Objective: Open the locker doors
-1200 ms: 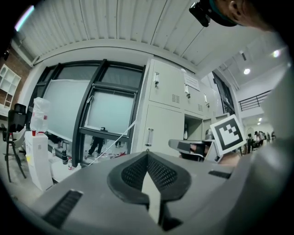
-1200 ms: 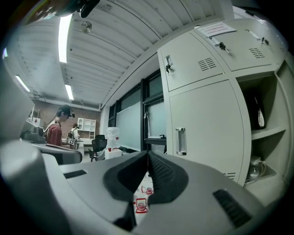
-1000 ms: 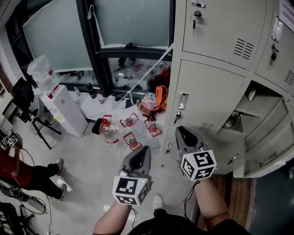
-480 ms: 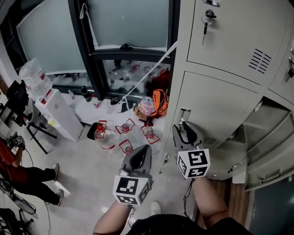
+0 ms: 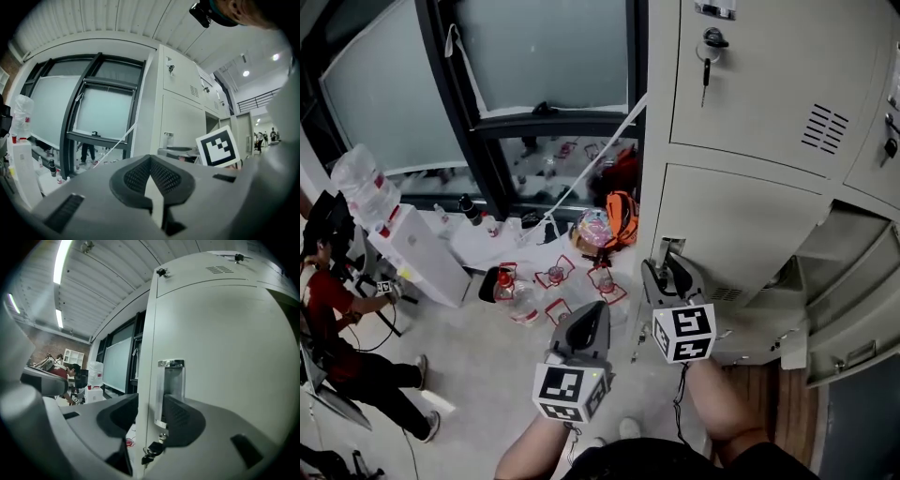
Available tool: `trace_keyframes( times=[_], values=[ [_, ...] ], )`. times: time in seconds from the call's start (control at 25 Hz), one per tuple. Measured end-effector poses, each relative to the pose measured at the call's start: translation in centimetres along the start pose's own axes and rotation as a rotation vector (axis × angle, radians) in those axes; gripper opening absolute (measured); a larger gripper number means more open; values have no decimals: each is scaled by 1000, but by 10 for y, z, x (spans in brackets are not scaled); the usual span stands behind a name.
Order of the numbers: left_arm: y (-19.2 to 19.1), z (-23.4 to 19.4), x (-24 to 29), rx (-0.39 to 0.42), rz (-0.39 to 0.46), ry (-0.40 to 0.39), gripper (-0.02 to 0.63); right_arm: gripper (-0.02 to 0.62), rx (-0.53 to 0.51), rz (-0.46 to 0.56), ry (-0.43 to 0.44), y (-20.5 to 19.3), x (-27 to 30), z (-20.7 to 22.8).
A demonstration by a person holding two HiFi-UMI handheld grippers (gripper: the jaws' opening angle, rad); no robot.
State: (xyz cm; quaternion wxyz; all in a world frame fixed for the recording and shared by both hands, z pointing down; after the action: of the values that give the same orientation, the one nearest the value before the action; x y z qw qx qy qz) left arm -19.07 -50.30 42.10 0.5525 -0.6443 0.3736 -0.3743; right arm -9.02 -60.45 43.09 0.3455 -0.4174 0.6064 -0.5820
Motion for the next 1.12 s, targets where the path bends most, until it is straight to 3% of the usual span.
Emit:
trace_keyframes(
  times=[0.52,1.12],
  values=[
    [-1,-13,-1,13,-35,-35,2,115,-31,-2,-127,-2,7,5],
    [-1,-12,-24,12,-32,-58,1,87,37,-36,-99,-5,-4,1]
  ],
)
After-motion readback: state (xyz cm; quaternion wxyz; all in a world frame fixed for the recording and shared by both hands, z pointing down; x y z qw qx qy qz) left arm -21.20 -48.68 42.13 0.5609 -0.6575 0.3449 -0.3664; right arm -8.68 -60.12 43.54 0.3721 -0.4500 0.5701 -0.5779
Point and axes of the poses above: the fingertips, and each gripper's own axes: x forward along the fingers, z to its right, y out of its top, the point moved 1 cm from there along -x, backward along the fingers, and after that the axes turned 2 degrees about -y, right-handed, at the moved point
